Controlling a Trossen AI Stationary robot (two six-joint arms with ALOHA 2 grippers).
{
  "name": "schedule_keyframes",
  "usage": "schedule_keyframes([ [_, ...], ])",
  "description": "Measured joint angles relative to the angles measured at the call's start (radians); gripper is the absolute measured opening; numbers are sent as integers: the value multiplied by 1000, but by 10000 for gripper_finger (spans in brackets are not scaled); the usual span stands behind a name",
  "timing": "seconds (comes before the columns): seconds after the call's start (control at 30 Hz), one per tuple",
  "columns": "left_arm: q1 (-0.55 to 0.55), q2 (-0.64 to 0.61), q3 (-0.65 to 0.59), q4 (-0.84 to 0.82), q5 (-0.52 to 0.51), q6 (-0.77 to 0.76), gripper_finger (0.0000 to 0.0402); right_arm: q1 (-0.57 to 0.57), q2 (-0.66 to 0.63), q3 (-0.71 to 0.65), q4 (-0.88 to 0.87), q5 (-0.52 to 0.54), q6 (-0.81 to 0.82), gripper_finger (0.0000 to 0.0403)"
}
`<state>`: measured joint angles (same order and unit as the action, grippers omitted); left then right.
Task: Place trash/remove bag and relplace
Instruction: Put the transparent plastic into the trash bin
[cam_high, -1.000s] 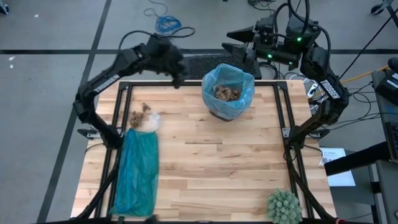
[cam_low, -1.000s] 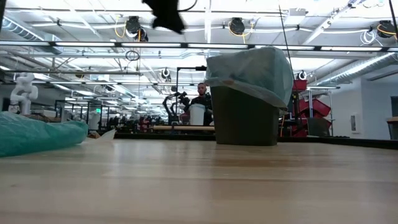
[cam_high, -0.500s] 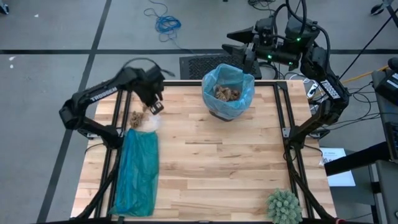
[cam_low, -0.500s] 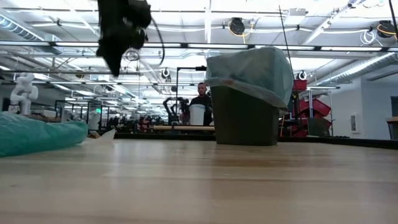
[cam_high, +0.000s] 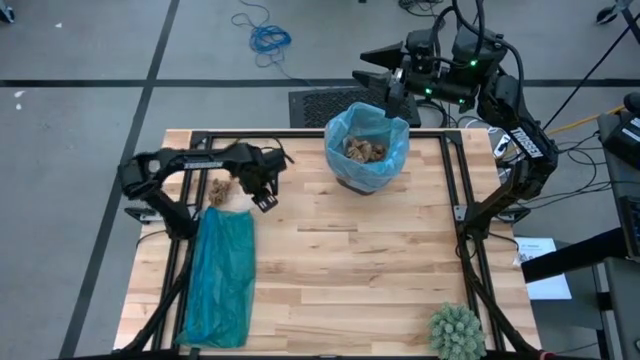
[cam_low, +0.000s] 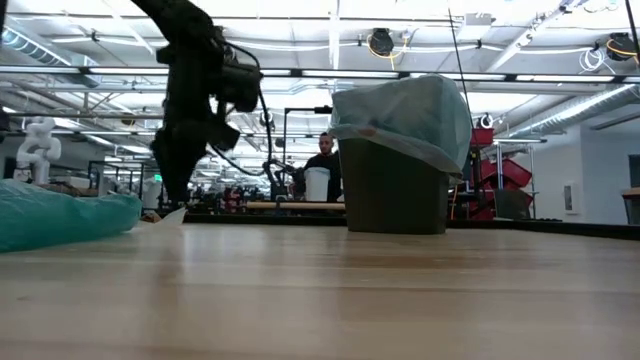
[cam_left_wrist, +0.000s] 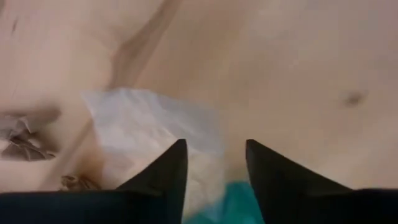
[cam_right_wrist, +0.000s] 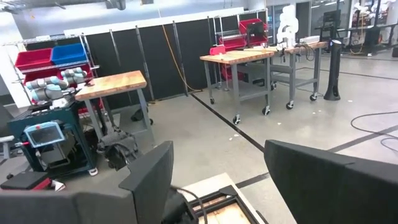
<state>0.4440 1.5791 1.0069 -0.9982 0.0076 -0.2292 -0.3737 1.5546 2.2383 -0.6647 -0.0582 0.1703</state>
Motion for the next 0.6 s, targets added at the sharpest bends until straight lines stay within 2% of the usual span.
schedule_keyframes([
  [0.17,-21,117,0,1,-99,-1,203,0,1,0,2,0,0,244],
  [0.3,-28,185,4,8,-114,50,198,0,1,0,2,-20,0,244],
  [0.4,-33,190,8,11,-114,91,154,0,1,0,2,-28,0,244],
  [0.53,-29,149,28,24,-98,104,36,0,1,0,0,-29,-2,244],
  [0.6,-19,102,42,27,-57,93,14,0,1,0,0,-29,-11,244],
])
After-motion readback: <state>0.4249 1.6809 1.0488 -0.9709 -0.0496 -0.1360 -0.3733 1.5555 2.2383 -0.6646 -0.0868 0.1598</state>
